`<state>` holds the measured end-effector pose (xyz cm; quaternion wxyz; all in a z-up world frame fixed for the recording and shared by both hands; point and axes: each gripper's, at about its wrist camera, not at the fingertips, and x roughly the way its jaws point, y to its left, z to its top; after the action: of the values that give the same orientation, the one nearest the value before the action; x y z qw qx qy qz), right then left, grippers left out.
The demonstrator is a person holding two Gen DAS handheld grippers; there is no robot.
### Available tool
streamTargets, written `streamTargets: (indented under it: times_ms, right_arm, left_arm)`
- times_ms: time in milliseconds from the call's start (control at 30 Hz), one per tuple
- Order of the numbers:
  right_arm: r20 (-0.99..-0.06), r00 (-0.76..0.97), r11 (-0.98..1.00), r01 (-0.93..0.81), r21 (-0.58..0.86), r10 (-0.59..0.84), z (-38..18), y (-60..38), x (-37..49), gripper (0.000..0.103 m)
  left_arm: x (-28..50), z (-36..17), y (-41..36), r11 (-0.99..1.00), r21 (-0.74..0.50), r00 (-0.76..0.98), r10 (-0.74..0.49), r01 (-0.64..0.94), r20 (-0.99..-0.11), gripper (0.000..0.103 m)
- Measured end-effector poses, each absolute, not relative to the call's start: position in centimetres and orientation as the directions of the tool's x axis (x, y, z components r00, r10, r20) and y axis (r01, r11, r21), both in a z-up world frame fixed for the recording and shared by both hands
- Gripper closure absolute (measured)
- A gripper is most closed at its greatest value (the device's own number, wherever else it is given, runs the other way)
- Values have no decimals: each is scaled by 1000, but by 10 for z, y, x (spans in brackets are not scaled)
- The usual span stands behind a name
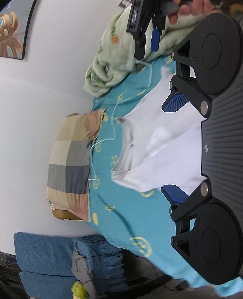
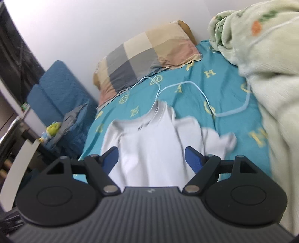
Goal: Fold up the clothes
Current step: 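Lay the T-shirt flat on the bed and open both grippers, then pull the T-shirt hem with the left gripper to straighten it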
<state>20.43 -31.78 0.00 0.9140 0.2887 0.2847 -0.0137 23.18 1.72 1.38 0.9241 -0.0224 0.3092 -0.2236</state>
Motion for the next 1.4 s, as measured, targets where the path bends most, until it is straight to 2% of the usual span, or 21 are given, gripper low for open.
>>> streamTargets:
  times_ms: [167,300,400,567,667,700,733,767,800,833,867,933,1133,1267,1400]
  right_arm:
    - [-520,841,813,196,549,148,20,-306,121,23]
    - [-473,866,791,169,587,166,26,-312,88,23]
    - [-472,868,790,176,587,157,14,-319,86,23]
    - [-523,830,743,222,631,196,-21,-335,108,23]
    - [-519,826,717,224,660,219,-31,-339,119,22]
    - [-516,826,714,219,665,227,-34,-339,123,22]
    - [-520,822,713,221,666,231,-37,-339,127,22]
    - [-526,817,712,225,665,234,-40,-339,130,22]
    - [-534,812,708,232,667,237,-43,-340,134,22]
    - [-541,806,704,238,669,241,-46,-340,137,22]
    - [-545,802,700,245,671,243,-48,-340,139,22]
    - [-552,797,694,255,673,244,-51,-341,140,22]
    - [-562,792,700,260,665,239,-49,-339,137,22]
    - [-563,794,714,255,652,231,-47,-334,142,22]
    - [-570,794,748,245,616,209,-45,-328,156,22]
  left_arm:
    - [177,4,8,895,-148,716,-428,421,-551,19]
    - [163,-13,-8,903,-138,695,-403,406,-596,21]
    - [172,-31,-11,928,-156,689,-357,339,-631,23]
    - [202,-61,9,955,-228,694,-293,188,-658,25]
    - [222,-76,21,944,-301,677,-311,136,-668,33]
    - [227,-79,23,942,-311,671,-313,127,-672,36]
    - [232,-82,24,942,-312,667,-310,122,-677,44]
    - [235,-84,25,942,-313,664,-310,119,-680,49]
    - [238,-84,26,941,-318,663,-314,119,-680,62]
    - [239,-83,28,938,-327,663,-320,119,-677,80]
    - [241,-83,29,935,-335,663,-326,119,-674,88]
    - [240,-76,34,922,-366,667,-351,125,-657,98]
    - [253,-14,59,911,-385,718,-366,148,-592,98]
    - [304,47,95,945,-317,807,-247,79,-536,99]
    - [373,93,127,987,-157,859,-60,-24,-508,99]
